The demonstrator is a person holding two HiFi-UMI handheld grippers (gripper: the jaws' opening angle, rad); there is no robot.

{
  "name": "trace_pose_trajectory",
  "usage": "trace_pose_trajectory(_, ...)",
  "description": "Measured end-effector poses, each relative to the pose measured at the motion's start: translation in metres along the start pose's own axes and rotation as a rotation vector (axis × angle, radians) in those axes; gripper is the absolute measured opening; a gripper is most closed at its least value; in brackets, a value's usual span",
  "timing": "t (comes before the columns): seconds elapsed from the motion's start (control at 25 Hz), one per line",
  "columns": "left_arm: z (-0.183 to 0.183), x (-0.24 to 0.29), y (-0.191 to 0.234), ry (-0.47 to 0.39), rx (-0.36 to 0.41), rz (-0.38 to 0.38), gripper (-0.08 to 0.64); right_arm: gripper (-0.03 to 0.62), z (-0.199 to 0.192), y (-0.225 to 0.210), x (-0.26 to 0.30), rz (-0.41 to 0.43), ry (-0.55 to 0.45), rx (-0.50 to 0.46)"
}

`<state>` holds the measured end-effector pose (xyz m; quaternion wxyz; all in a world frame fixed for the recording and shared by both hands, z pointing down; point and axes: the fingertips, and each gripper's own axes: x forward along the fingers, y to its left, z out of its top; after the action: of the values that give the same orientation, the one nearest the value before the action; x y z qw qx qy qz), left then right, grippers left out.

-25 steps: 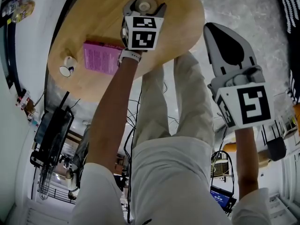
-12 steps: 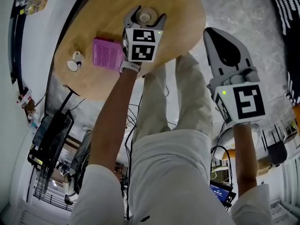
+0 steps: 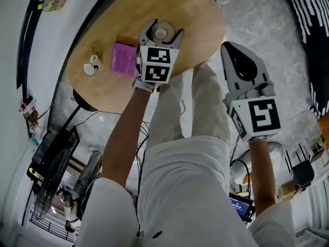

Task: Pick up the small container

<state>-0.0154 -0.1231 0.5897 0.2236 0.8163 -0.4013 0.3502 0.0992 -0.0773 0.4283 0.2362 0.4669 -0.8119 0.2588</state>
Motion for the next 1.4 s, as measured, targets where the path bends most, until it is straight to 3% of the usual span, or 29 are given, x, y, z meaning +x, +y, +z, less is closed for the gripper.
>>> trace_pose_trajectory(0.56,0.03,-0.112,0.005,-0.091,-0.021,0.02,0.35,0.007,0.037,0.045,-0.041,-0.048,-0.045,0.006)
trace_pose_trajectory(0.92,0.052,-0.198,0.009,-0.178,-0.136,0.054,0.35,0.006,0.07,0.055,-0.078,-0.085,-0.103,-0.026)
trace_pose_trajectory(1.4,0.068,-0.285,0.018,-0.238,-0.163,0.108,0.35,0.007,0.092,0.081,-0.118,-0.111,-0.148,-0.043)
